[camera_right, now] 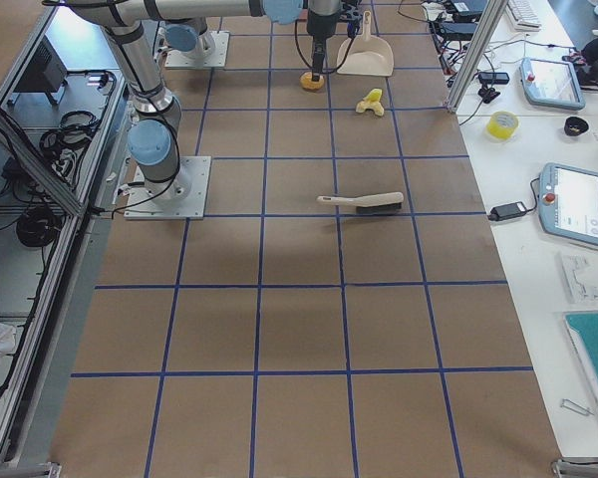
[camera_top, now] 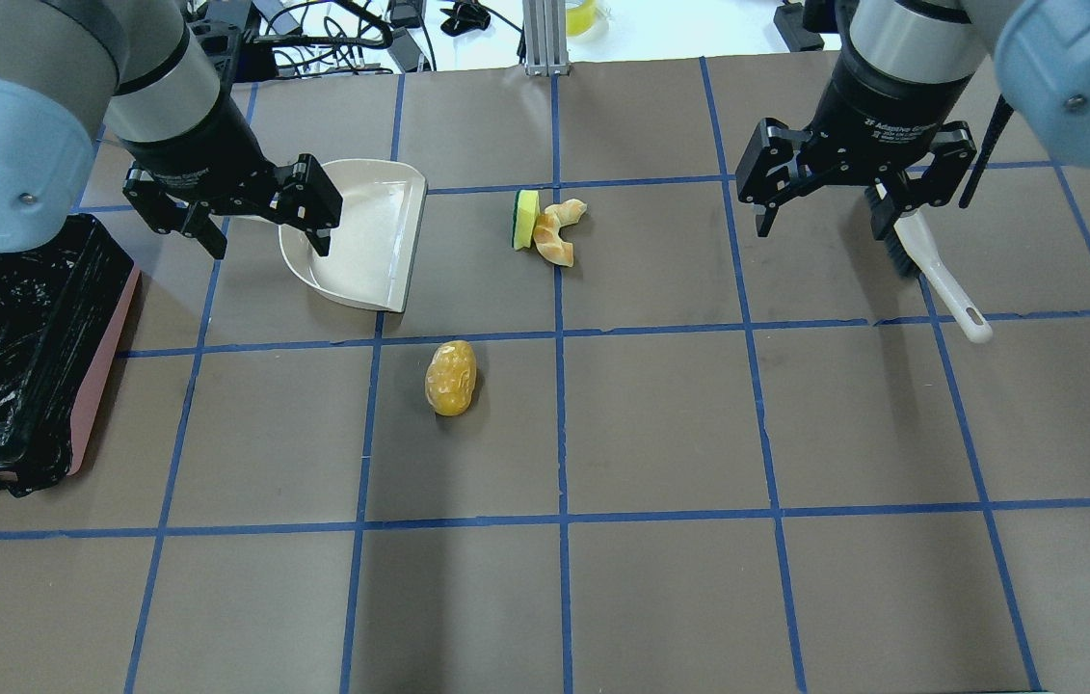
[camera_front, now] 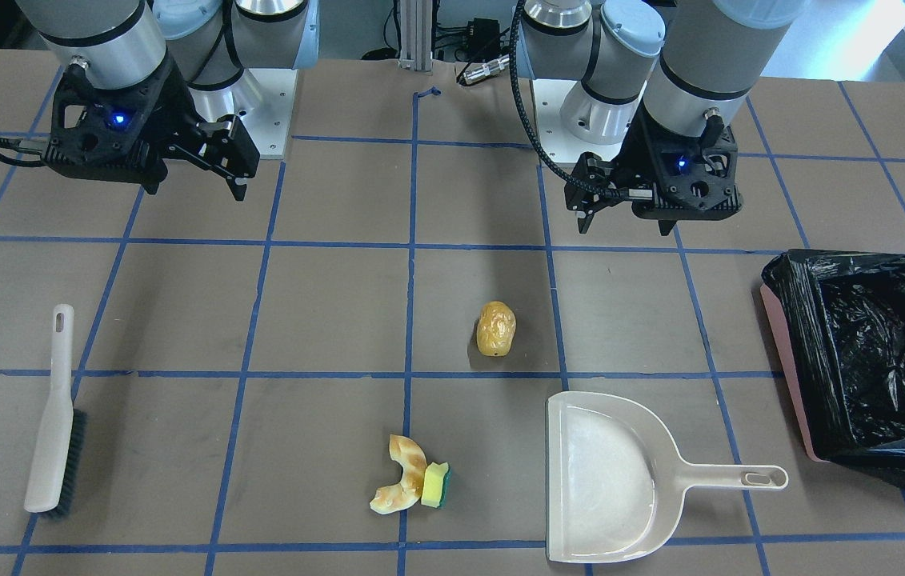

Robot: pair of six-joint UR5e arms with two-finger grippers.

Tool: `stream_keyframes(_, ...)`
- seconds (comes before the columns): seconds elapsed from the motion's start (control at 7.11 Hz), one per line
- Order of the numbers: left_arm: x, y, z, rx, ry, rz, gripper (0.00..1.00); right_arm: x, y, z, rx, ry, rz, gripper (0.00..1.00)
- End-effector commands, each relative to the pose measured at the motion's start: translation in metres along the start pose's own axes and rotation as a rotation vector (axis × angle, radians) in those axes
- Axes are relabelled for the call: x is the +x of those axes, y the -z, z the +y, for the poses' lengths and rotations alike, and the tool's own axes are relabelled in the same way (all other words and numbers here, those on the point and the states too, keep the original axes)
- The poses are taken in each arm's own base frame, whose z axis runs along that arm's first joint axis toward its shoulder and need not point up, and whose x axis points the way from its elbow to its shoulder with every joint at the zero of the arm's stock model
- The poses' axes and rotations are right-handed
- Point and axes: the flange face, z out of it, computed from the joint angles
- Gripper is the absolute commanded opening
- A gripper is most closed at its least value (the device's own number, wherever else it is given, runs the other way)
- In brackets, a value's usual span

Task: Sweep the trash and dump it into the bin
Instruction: 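Grasp the beige dustpan with the left gripper while the right grasps the white brush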

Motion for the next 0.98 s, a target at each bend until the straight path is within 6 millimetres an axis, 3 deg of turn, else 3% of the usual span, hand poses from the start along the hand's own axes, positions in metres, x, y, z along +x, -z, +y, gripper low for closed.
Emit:
stream_keyframes(0.0, 0.000, 0.000, 0.002, 0.000, -0.001, -0.001, 1.00, 0.001, -0.001, 0.000, -0.003, 0.000, 0.002, 1.00)
stream_keyframes(0.56, -0.001, 0.005, 0.003, 0.012, 0.002, -0.001, 1.00, 0.007, -0.001, -0.002, -0.010, -0.003, 0.008, 1.00)
stream_keyframes(0.7, -0.003, 0.006, 0.003, 0.013, 0.007, -0.003, 1.00, 0.017, -0.008, 0.002, -0.073, 0.028, 0.039, 1.00)
stream_keyframes(0.84, -0.017, 0.003, -0.008, 0.006, 0.072, -0.004, 1.00, 0.038, -0.017, -0.001, -0.147, 0.035, 0.046, 1.00)
